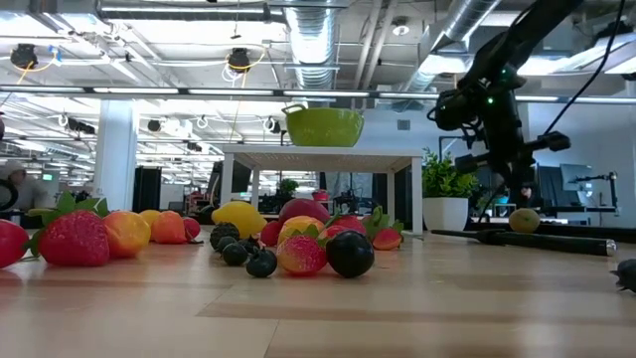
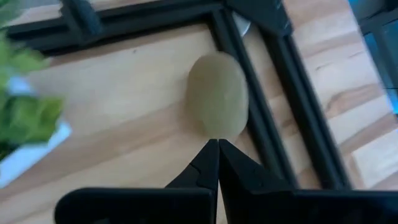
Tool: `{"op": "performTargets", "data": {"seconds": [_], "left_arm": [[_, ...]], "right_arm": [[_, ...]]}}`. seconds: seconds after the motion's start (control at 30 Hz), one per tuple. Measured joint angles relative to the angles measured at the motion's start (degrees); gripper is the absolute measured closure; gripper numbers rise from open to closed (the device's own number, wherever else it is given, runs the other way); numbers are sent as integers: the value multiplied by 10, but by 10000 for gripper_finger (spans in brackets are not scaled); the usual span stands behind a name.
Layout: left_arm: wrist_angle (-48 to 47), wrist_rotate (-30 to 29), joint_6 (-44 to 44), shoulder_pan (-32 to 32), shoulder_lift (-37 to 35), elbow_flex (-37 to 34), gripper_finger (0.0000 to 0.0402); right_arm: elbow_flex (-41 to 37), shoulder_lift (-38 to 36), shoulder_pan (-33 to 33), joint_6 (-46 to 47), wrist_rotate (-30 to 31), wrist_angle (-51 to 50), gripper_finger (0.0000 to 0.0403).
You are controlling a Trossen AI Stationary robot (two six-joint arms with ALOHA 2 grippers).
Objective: Pick & Place Fruit
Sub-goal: Put the brown kiwi into the green strainer bowl
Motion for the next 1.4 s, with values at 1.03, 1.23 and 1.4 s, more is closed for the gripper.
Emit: {"op": "performTargets", "data": {"seconds": [1.03, 1.23, 1.4], "left_arm": [[8, 0, 0, 0, 0, 0, 259], [9, 0, 0, 0, 0, 0, 259], [9, 0, 0, 0, 0, 0, 259]], "right_arm": [[119, 182, -68, -35, 21, -125, 403], [116, 190, -67, -57, -2, -124, 403], [115, 174, -54, -87, -59, -145, 403]]}}
